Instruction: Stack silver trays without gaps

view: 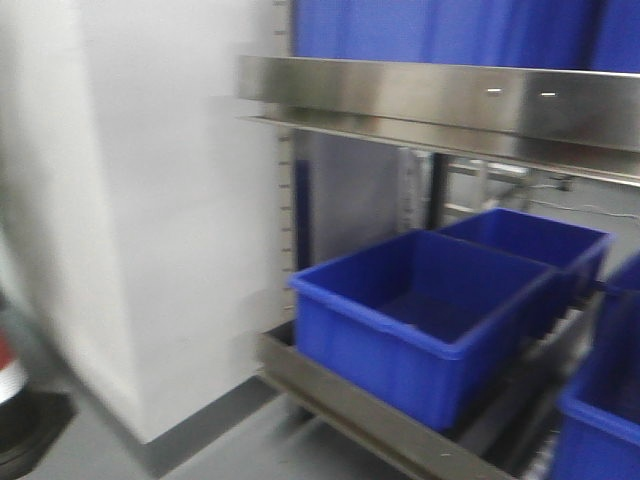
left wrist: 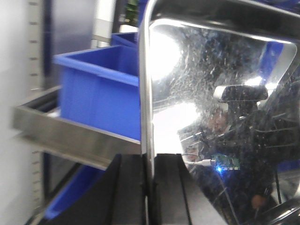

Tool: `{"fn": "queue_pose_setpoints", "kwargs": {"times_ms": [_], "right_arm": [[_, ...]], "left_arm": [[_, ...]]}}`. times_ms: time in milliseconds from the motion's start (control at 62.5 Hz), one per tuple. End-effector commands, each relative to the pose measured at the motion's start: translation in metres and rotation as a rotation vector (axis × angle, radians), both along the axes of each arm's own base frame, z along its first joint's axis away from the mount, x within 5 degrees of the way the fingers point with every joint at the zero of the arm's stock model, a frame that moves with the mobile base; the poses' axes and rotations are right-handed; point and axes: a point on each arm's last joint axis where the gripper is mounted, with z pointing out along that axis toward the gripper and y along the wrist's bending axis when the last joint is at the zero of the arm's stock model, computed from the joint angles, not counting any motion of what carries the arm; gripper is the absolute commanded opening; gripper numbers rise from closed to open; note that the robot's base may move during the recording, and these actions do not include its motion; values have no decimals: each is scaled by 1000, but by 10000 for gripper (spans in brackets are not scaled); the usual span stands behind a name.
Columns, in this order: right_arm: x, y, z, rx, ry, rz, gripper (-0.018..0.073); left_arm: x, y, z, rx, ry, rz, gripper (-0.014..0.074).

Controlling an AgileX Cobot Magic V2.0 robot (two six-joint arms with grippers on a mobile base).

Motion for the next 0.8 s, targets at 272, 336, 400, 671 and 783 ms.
{"fn": "queue_pose_setpoints", "kwargs": {"times_ms": [272,336,400,671,783], "right_arm": [[-2,5,11,75,-69,21,-67],[-2,5,11,75,-69,21,-67],[-2,5,11,75,-69,21,-67],[-2,5,11,75,-69,21,-67],[-2,5,11,75,-69,21,-67]], "left_arm": [[-4,-8,9,-84,-54,-53,-19],[-4,-8,9,-84,-54,-53,-19],[-4,-8,9,-84,-54,-53,-19],[-4,-8,9,-84,-54,-53,-19],[-4,-8,9,-84,-54,-53,-19]]}}
